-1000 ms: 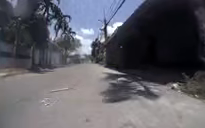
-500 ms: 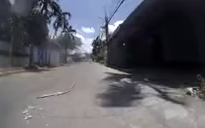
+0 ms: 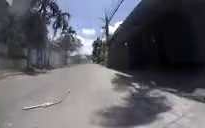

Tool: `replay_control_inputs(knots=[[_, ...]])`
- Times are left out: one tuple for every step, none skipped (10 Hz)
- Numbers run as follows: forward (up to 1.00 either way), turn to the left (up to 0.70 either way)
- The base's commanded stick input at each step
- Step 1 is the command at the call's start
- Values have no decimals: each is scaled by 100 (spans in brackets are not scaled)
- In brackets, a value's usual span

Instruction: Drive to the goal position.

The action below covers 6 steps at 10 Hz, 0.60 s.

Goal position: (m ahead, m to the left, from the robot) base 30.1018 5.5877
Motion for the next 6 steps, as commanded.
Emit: replay_control_inputs(knots=[[85, 0], [85, 0], [85, 0], [85, 18], [85, 34], [85, 34]])
